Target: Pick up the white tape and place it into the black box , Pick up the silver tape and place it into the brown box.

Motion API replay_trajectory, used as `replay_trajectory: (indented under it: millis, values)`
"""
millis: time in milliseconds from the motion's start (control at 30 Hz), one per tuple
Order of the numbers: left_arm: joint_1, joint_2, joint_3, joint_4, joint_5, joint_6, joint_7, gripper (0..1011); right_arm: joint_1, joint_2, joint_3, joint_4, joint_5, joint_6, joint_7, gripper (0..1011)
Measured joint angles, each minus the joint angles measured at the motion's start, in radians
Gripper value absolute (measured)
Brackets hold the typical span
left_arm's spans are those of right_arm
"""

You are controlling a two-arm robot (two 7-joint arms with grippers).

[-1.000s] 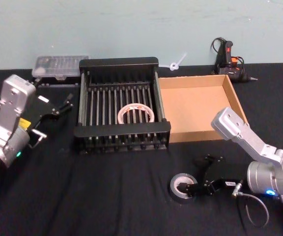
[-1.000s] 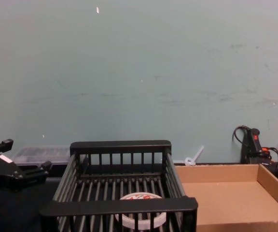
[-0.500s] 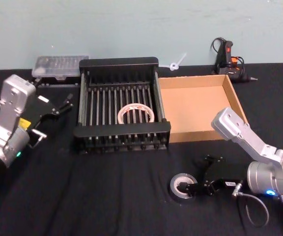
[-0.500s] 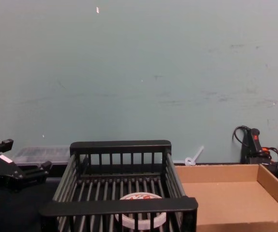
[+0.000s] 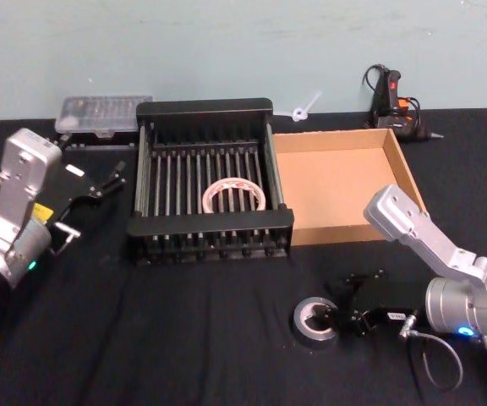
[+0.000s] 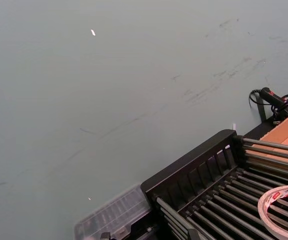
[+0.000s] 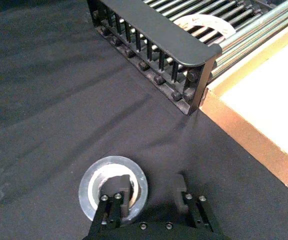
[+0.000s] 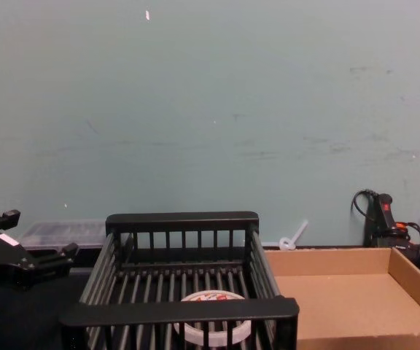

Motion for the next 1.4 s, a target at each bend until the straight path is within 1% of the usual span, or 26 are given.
replay_trajectory:
  millis: [33, 67, 133, 167, 267, 300, 333, 367, 500, 900, 1033, 1233, 1400]
  values:
    - [0.0, 0.0, 0.0, 0.0, 0.0, 0.0, 0.0, 1001, 0.0, 0.0, 0.0, 0.0, 0.0, 0.0, 0.0, 562]
    - [0.0, 0.0, 0.0, 0.0, 0.0, 0.0, 0.0, 1001, 0.0, 0.0, 0.0, 0.0, 0.0, 0.0, 0.0, 491]
    - [0.0, 0.0, 0.0, 0.0, 0.0, 0.0, 0.0, 1001, 0.0, 0.0, 0.0, 0.0, 0.0, 0.0, 0.0, 451]
    - [0.0, 0.0, 0.0, 0.0, 0.0, 0.0, 0.0, 1001, 0.0, 0.0, 0.0, 0.0, 0.0, 0.0, 0.0, 390]
    - [0.0, 0.0, 0.0, 0.0, 0.0, 0.0, 0.0, 1001, 0.0, 0.0, 0.0, 0.0, 0.0, 0.0, 0.0, 329]
    - [0.0, 0.0, 0.0, 0.0, 0.0, 0.0, 0.0, 1001, 0.0, 0.0, 0.0, 0.0, 0.0, 0.0, 0.0, 268]
    - [0.0, 0.0, 0.0, 0.0, 0.0, 0.0, 0.0, 1001, 0.0, 0.0, 0.0, 0.0, 0.001, 0.0, 0.0, 248]
    - [0.0, 0.0, 0.0, 0.0, 0.0, 0.0, 0.0, 1001, 0.0, 0.0, 0.0, 0.0, 0.0, 0.0, 0.0, 197]
    - [0.0, 0.0, 0.0, 0.0, 0.0, 0.0, 0.0, 1001, 0.0, 0.0, 0.0, 0.0, 0.0, 0.0, 0.0, 169]
    - [0.0, 0.0, 0.0, 0.0, 0.0, 0.0, 0.0, 1001, 0.0, 0.0, 0.0, 0.0, 0.001, 0.0, 0.0, 169]
    - [0.0, 0.0, 0.0, 0.0, 0.0, 0.0, 0.0, 1001, -0.002, -0.002, 0.008, 0.0, 0.006, -0.004, 0.001, 169]
    - [0.0, 0.0, 0.0, 0.0, 0.0, 0.0, 0.0, 1001, -0.007, -0.007, 0.033, -0.003, 0.021, -0.011, -0.009, 169]
    - [0.0, 0.0, 0.0, 0.0, 0.0, 0.0, 0.0, 1001, -0.006, -0.02, 0.069, -0.006, 0.037, -0.021, -0.042, 169]
